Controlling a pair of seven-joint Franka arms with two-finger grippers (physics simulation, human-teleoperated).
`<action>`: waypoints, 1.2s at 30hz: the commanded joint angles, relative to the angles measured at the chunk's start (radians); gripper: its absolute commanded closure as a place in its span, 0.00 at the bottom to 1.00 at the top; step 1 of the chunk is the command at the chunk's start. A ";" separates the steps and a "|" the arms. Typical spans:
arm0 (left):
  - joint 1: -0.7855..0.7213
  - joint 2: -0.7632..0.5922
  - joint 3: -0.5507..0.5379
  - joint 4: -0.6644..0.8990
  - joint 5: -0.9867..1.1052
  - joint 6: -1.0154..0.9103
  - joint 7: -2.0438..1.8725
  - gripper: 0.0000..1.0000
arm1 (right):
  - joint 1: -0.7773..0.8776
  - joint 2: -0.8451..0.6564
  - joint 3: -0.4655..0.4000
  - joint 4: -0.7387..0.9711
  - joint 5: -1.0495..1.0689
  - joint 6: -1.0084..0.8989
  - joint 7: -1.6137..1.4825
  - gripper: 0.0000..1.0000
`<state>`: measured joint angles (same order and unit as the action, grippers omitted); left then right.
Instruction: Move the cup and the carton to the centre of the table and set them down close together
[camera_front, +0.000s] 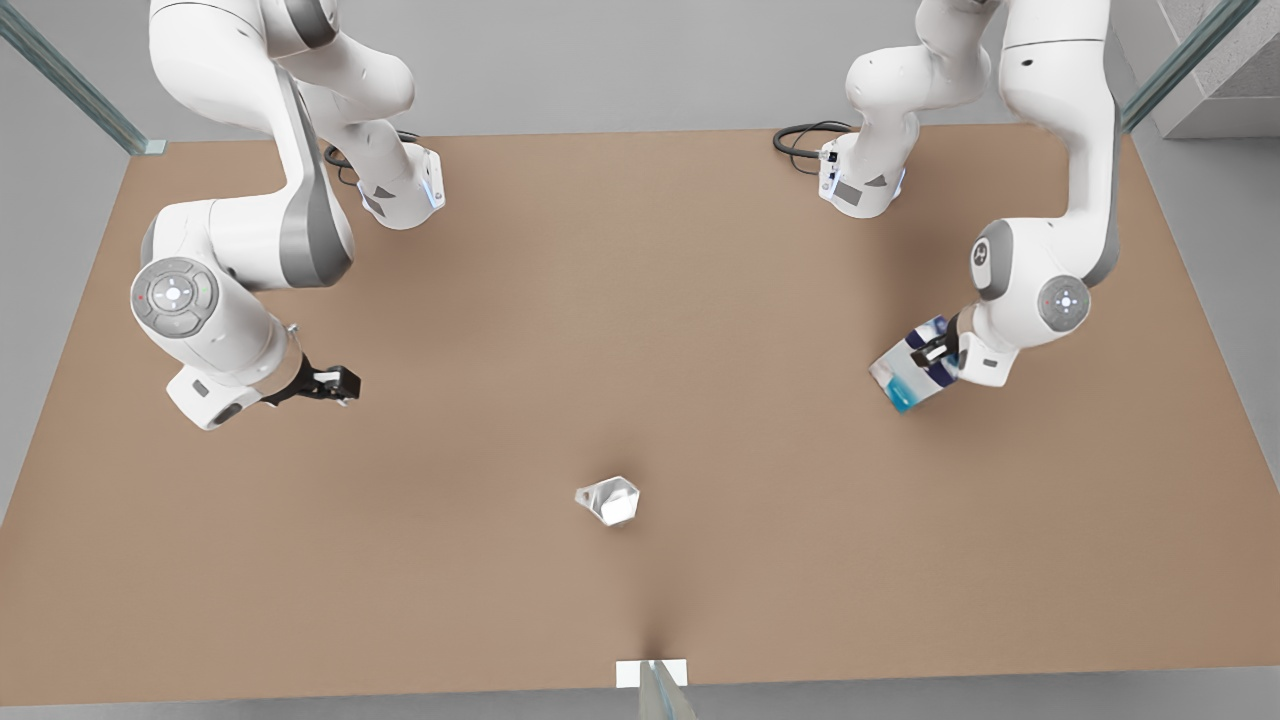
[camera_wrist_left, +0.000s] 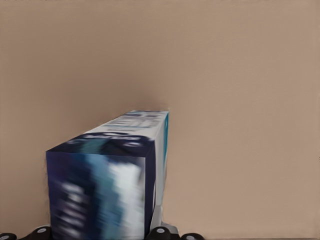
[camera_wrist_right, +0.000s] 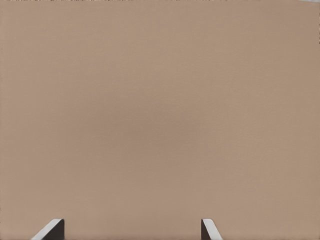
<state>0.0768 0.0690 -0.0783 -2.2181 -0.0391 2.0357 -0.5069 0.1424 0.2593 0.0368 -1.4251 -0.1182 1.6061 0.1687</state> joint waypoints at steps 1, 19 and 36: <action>0.003 0.000 0.000 0.000 -0.021 0.000 0.001 0.45 | -0.003 0.000 0.000 0.000 0.002 0.000 0.000 0.00; -0.003 -0.087 -0.230 0.061 0.166 0.135 1.461 0.39 | -0.006 0.000 0.000 0.002 0.000 -0.002 0.000 0.00; -0.703 0.339 -0.021 0.563 0.093 0.047 1.268 0.38 | -0.009 -0.002 0.000 0.002 0.002 -0.002 0.000 0.00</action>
<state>-0.6327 0.4180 -0.0840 -1.6451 0.1064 2.0857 0.7545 0.1336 0.2578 0.0368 -1.4236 -0.1166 1.6045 0.1687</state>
